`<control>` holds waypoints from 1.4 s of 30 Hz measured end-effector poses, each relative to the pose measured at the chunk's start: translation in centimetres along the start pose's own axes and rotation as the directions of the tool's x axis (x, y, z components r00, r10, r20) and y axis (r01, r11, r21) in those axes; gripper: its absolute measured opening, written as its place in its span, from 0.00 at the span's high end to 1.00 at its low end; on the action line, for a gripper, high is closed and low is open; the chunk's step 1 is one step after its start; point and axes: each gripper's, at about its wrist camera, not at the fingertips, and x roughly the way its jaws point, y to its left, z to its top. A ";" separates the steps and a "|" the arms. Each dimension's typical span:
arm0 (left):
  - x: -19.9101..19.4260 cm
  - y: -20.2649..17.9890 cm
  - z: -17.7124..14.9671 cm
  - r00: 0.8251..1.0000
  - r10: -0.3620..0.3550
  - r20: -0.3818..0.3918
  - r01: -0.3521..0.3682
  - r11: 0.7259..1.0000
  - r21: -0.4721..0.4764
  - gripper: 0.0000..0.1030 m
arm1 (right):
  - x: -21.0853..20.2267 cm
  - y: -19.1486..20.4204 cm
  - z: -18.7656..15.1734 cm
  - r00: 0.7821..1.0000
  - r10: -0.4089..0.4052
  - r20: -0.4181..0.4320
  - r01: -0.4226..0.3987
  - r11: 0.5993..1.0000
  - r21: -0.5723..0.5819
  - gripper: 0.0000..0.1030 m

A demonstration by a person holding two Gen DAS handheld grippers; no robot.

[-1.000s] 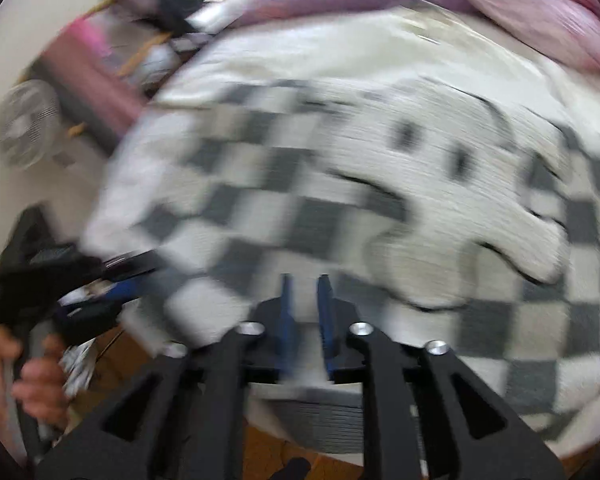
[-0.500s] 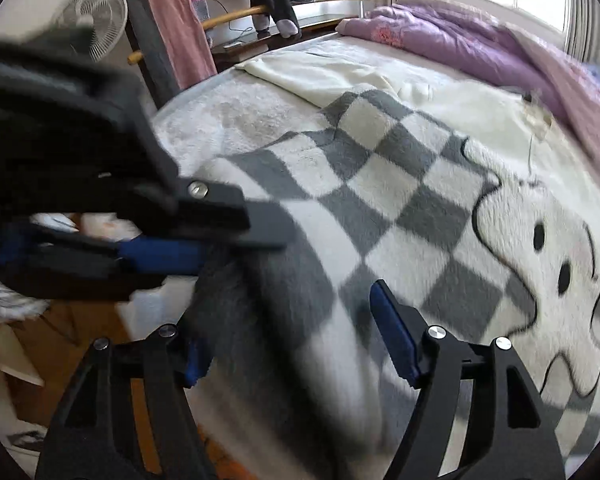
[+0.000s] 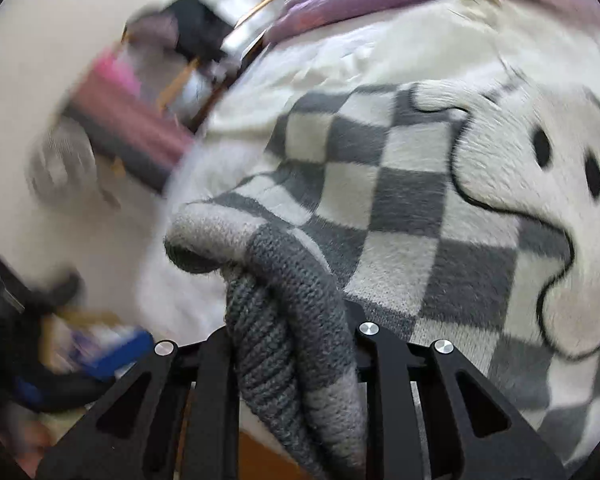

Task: Fold large clothes
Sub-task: 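Grasp the ribbed hem with the right tool and lift it up, then lift the folded checkered cardigan with the left tool while the right tool holds its ribbed edge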

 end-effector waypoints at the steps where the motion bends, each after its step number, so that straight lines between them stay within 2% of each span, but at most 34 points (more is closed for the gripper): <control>1: -0.4 -0.2 0.1 0.998 0.048 0.033 -0.049 0.999 0.010 0.35 | -1.2 -0.8 0.3 0.999 0.038 0.033 -0.040 0.997 0.071 0.83; 3: -0.1 -0.6 0.3 0.991 0.122 0.055 -0.124 0.992 0.022 0.35 | -3.4 -2.4 0.7 0.989 0.111 0.100 -0.129 0.973 0.190 0.83; 5: 1.1 -1.4 0.5 0.990 0.134 0.037 -0.135 0.990 0.029 0.35 | -6.2 -4.1 0.5 0.970 0.153 0.187 -0.204 0.935 0.291 0.83; 7: 3.4 -3.1 0.3 0.988 0.156 0.004 -0.155 0.985 0.072 0.35 | -9.5 -6.6 -0.1 0.937 0.175 0.303 -0.289 0.876 0.387 0.83; 9: 5.6 -5.0 -0.4 0.989 0.139 -0.042 -0.133 0.983 0.126 0.35 | -13.1 -9.2 -1.2 0.894 0.168 0.416 -0.362 0.818 0.447 0.83; 12: 9.2 -8.3 -2.5 0.987 0.124 -0.101 -0.100 0.972 0.214 0.34 | -17.7 -12.1 -3.3 0.836 0.135 0.531 -0.427 0.769 0.475 0.83; 13: 10.1 -8.9 -3.2 0.985 0.128 -0.118 -0.098 0.967 0.233 0.29 | -19.3 -13.2 -4.3 0.817 0.114 0.565 -0.441 0.755 0.485 0.83; 15: 12.2 -10.2 -5.1 0.978 0.135 -0.158 -0.088 0.958 0.271 0.28 | -22.2 -15.8 -6.7 0.778 0.050 0.626 -0.466 0.715 0.522 0.83; 16: 13.0 -10.5 -5.8 0.975 0.130 -0.180 -0.076 0.956 0.282 0.27 | -22.9 -16.9 -7.7 0.767 0.029 0.641 -0.476 0.696 0.538 0.83; 18: 14.8 -11.1 -7.6 0.966 0.140 -0.218 -0.071 0.952 0.298 0.24 | -23.8 -19.8 -10.5 0.756 -0.060 0.651 -0.481 0.624 0.616 0.83; 19: 15.5 -11.0 -8.2 0.962 0.149 -0.230 -0.075 0.951 0.301 0.24 | -23.7 -21.5 -12.2 0.750 -0.105 0.653 -0.495 0.565 0.660 0.83; 20: 16.3 -10.9 -9.0 0.955 0.169 -0.243 -0.089 0.947 0.310 0.22 | -23.3 -22.7 -13.5 0.758 -0.145 0.636 -0.486 0.525 0.698 0.83; 22: 17.7 -10.4 -10.2 0.941 0.198 -0.273 -0.108 0.943 0.315 0.20 | -22.6 -24.6 -15.1 0.789 -0.192 0.584 -0.438 0.491 0.753 0.83; 25: 19.2 -9.5 -11.7 0.915 0.238 -0.325 -0.125 0.935 0.333 0.18 | -22.1 -25.8 -16.1 0.789 -0.208 0.578 -0.446 0.453 0.772 0.83; 27: 19.9 -9.2 -12.6 0.903 0.272 -0.333 -0.144 0.921 0.362 0.18 | -23.2 -24.8 -15.8 0.775 -0.186 0.604 -0.459 0.491 0.740 0.83; 29: 19.8 -8.7 -12.9 0.908 0.262 -0.328 -0.141 0.926 0.352 0.17 | -23.8 -24.4 -15.5 0.765 -0.165 0.622 -0.469 0.519 0.714 0.83; 30: 20.0 -8.2 -12.8 0.909 0.254 -0.329 -0.139 0.932 0.336 0.16 | -23.9 -24.4 -15.4 0.774 -0.173 0.609 -0.449 0.527 0.721 0.83; 31: 20.2 -7.8 -12.8 0.909 0.248 -0.334 -0.137 0.937 0.320 0.14 | -23.5 -24.7 -15.2 0.792 -0.190 0.581 -0.417 0.527 0.741 0.83; 33: 20.6 -7.6 -13.1 0.903 0.250 -0.349 -0.140 0.940 0.311 0.14 | -23.0 -26.1 -15.0 0.845 -0.200 0.496 -0.345 0.504 0.792 0.81; 34: 20.8 -7.5 -13.3 0.897 0.264 -0.353 -0.152 0.937 0.314 0.14 | -22.7 -26.8 -14.9 0.862 -0.186 0.472 -0.335 0.489 0.805 0.78; 36: 21.3 -7.8 -13.5 0.885 0.305 -0.353 -0.179 0.921 0.347 0.14 | -23.3 -26.4 -14.0 0.882 -0.199 0.428 -0.271 0.529 0.804 0.74; 37: 21.4 -8.1 -13.6 0.885 0.320 -0.339 -0.187 0.910 0.371 0.14 | -23.8 -26.1 -13.4 0.890 -0.209 0.404 -0.236 0.548 0.803 0.68; 38: 21.9 -8.4 -13.6 0.884 0.328 -0.333 -0.191 0.904 0.383 0.14 | -24.6 -25.7 -13.0 0.898 -0.253 0.360 -0.168 0.561 0.811 0.65; 41: 23.2 -8.7 -13.6 0.873 0.355 -0.335 -0.208 0.891 0.403 0.15 | -26.9 -25.4 -12.8 0.892 -0.337 0.302 -0.050 0.589 0.806 0.63; 42: 23.3 -8.7 -13.7 0.869 0.359 -0.339 -0.207 0.889 0.409 0.15 | -27.5 -25.4 -12.6 0.891 -0.359 0.278 -0.010 0.597 0.803 0.55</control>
